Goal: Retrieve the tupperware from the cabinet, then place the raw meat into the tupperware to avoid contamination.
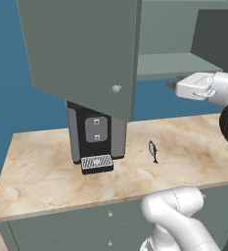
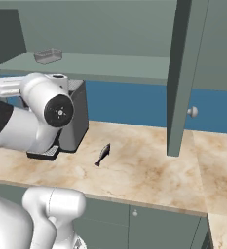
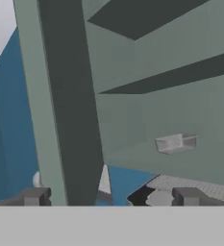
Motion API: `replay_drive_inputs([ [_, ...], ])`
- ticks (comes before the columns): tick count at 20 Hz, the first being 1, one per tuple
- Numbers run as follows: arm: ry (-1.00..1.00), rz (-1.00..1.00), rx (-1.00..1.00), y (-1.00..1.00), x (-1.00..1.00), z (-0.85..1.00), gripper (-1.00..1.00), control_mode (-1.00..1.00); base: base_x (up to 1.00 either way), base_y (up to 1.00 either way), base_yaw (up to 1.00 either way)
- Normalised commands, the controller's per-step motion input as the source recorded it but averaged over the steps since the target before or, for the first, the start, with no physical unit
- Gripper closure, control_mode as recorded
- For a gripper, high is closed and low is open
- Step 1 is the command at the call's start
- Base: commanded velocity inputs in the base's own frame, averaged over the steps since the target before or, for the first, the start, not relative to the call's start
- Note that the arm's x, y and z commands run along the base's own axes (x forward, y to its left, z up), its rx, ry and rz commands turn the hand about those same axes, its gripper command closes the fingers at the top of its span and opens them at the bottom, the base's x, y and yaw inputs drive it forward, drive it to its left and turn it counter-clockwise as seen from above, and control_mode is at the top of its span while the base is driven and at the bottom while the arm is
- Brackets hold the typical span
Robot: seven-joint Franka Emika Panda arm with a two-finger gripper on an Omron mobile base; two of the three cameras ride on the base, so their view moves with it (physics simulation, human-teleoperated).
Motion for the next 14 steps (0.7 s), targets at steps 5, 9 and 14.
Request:
replay_drive_inputs([
  [5, 0.00, 0.11, 0.00, 0.15, 0.01, -0.07, -1.00, -1.00, 0.00, 0.00, 0.00],
  [9, -0.04, 0.07, 0.00, 0.26, 0.00, -0.14, -1.00, -1.00, 0.00, 0.00, 0.00],
  [14, -0.02, 0.04, 0.00, 0.25, 0.07, -0.08, -1.00, -1.00, 0.00, 0.00, 0.00],
])
